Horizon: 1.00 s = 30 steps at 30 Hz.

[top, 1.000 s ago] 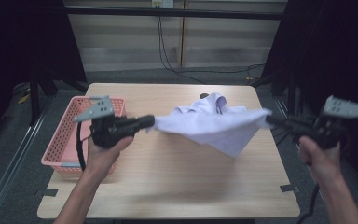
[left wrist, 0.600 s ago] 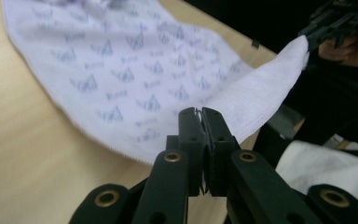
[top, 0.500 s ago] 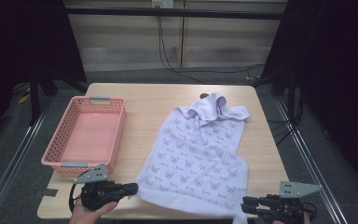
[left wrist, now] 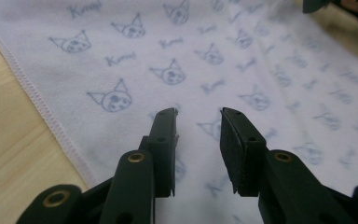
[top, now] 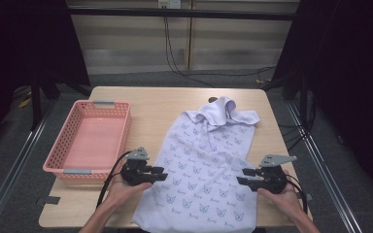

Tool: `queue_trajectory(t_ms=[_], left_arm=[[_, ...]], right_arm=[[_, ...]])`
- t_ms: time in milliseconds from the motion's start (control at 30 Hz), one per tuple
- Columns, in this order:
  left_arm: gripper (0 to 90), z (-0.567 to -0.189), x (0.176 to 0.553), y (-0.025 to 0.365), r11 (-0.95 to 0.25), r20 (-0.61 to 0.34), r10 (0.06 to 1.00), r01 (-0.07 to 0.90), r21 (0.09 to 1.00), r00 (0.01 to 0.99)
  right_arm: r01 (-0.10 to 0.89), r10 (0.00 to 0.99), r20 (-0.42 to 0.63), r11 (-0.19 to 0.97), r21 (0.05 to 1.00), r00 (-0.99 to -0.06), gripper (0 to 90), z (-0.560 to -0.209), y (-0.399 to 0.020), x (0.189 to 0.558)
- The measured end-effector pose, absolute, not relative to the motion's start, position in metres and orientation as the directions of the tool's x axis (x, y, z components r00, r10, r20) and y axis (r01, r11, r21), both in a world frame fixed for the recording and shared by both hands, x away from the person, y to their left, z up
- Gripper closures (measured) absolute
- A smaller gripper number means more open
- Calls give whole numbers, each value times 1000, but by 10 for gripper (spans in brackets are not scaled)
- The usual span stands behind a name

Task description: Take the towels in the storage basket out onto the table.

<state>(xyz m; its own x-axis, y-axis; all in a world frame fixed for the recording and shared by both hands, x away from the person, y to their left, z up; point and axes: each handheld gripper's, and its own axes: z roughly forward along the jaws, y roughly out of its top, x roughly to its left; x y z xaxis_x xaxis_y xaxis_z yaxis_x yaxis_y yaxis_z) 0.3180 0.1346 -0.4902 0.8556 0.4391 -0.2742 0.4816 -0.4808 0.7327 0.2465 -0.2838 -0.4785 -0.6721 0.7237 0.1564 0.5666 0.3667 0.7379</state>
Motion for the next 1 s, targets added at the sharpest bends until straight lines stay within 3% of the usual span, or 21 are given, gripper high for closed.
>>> queue_trajectory(t_ms=[67,167,233,400,467,733,833,1000], left_arm=[[679,-495,322,129,-488,-282,439,490,723,853],[818,-502,312,123,-560,-196,436,436,705,878],[883,-502,310,126,-553,-215,435,448,703,874],[897,-500,285,135,-583,-216,401,430,690,890],[898,-500,273,142,-572,-263,399,462,677,879],[895,-490,236,145,-637,-299,285,413,651,911],[855,-484,250,152,-486,-347,328,472,736,879],[792,-485,289,141,-459,-299,413,480,747,860]], right_arm=[[576,736,126,398,714,-665,552,-487,-279,254],[571,734,80,449,687,-675,570,-494,-271,255],[551,717,40,497,670,-696,599,-497,-266,249],[555,671,101,508,659,-734,854,-494,-262,233],[572,658,139,506,645,-740,871,-493,-264,227],[577,605,200,528,623,-770,846,-490,-265,200],[577,619,203,493,652,-758,739,-485,-270,195],[577,680,198,391,717,-706,637,-477,-282,212]])
